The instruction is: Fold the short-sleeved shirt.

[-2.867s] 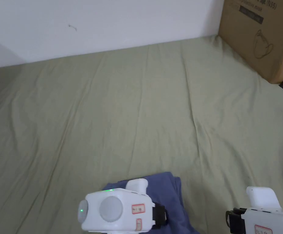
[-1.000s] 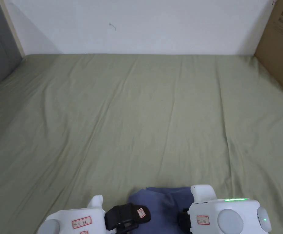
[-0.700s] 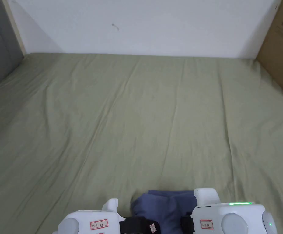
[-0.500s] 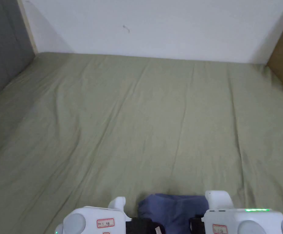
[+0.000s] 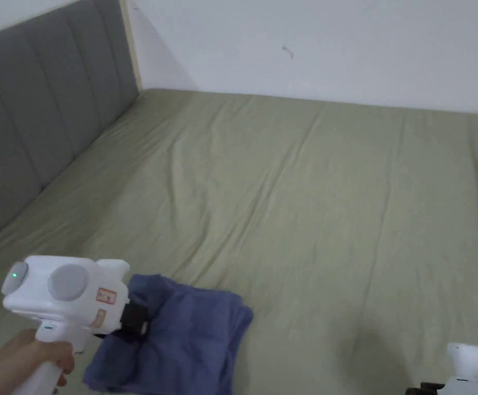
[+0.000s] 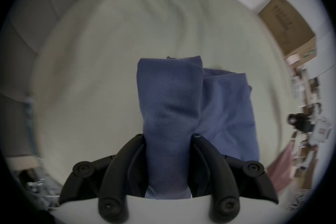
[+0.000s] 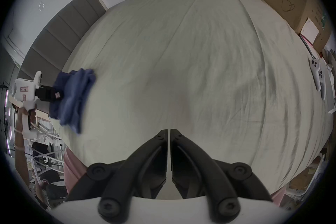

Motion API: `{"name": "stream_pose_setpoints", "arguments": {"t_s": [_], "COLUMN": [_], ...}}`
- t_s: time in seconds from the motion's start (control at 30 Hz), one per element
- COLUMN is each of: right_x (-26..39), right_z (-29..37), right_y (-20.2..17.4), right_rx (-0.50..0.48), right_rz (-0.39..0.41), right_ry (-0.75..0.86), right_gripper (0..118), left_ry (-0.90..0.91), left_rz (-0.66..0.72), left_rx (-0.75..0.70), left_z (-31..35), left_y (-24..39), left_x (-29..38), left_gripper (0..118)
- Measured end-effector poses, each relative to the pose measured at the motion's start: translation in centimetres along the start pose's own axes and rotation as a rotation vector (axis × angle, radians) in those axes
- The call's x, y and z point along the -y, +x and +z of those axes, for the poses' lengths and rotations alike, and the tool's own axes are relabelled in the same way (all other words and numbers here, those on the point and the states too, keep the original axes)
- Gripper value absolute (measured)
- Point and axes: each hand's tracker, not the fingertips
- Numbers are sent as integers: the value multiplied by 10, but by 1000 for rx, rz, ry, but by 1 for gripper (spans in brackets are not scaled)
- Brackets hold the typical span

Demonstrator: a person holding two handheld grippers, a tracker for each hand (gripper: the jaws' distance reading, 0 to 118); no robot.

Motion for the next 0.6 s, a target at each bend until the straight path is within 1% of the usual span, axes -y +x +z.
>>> {"name": "stream_pose_setpoints", "arguments": {"t_s": [0.03,0.1,0.13,0.17,0.2,0.23,0.27,0.3,0.33,0.47,0.5,0.53,0.6], "right_x": [1,2,2,3,3,4,4,4,4,6,6,6,6], "right_z": [-1,-3,-4,-5,-6,-7,-8,-9,-10,-11,-11,-11,-9], "right_y": [0,2,3,3,3,4,4,5,5,8,8,8,9], "right_rx": [3,8,7,9,11,11,12,13,12,14,14,13,9], "right_rz": [-1,-7,-10,-14,-16,-18,-20,-23,-25,-34,-36,-36,-35], "right_ry": [-2,-11,-14,-17,-19,-21,-27,-29,-30,-36,-37,-36,-31], "right_gripper": [4,4,4,4,4,4,4,4,4,4,4,4,4], "left_ry": [-1,-27,-37,-35,-35,-43,-50,-57,-64,32,54,87,137], "left_rz": [-17,-83,-135,-183,-211,-223,-188,-148,-108,9,43,90,175], "left_rx": [-74,-270,-373,-455,-514,-542,-531,-523,-521,-443,-412,-350,-107], "left_z": [2,4,1,-2,-3,-6,-7,-7,-4,24,32,39,59], "left_y": [-11,-24,-31,-38,-41,-48,-56,-63,-68,-69,-66,-63,-54], "left_x": [-4,-13,-16,-17,-17,-18,-20,-21,-21,-18,-17,-16,-12], "left_gripper": [31,31,31,34,48,67,89,107,108,106,94,73,3]}}
